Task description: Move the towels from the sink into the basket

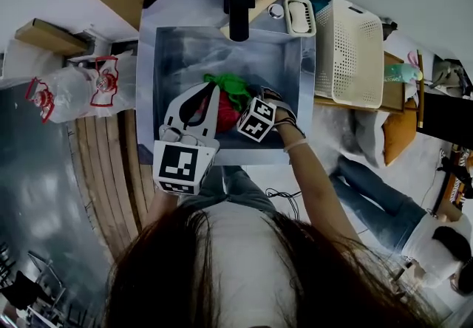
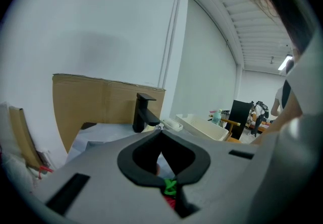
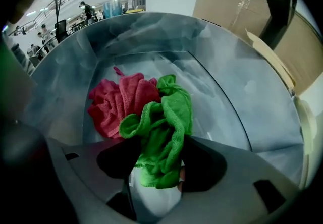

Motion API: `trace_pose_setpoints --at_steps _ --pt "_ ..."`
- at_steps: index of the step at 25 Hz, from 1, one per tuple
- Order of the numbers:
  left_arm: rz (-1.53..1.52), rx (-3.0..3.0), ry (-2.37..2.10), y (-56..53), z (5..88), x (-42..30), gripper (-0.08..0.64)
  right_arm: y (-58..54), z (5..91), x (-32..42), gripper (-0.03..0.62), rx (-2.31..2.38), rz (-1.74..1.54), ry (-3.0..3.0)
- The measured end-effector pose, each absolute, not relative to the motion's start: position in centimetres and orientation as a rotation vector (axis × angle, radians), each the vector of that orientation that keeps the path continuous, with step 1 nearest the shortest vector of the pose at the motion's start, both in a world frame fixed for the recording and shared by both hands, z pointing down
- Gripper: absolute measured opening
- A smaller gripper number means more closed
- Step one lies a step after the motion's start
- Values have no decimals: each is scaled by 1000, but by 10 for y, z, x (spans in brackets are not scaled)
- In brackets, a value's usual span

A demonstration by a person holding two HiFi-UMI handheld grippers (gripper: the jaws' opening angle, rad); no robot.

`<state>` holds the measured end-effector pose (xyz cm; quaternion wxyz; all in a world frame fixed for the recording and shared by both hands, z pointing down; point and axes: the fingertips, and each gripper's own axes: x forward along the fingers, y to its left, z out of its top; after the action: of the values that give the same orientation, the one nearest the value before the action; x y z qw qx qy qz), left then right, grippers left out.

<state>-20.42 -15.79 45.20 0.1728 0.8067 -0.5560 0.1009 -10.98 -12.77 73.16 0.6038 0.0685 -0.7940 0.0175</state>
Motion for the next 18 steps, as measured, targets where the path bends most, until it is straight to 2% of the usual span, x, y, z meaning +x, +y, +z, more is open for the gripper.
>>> trace_pose_setpoints --at_steps 3,7,18 --pt "282 2288 -1563 -158 453 -205 8 -130 730 -110 209 191 80 -1860" --pt "274 2287 -1551 -156 454 -204 8 -131 724 -109 162 204 91 -1849" --pt "271 2311 -1545 -160 447 -205 8 -140 668 -107 142 375 256 -1958"
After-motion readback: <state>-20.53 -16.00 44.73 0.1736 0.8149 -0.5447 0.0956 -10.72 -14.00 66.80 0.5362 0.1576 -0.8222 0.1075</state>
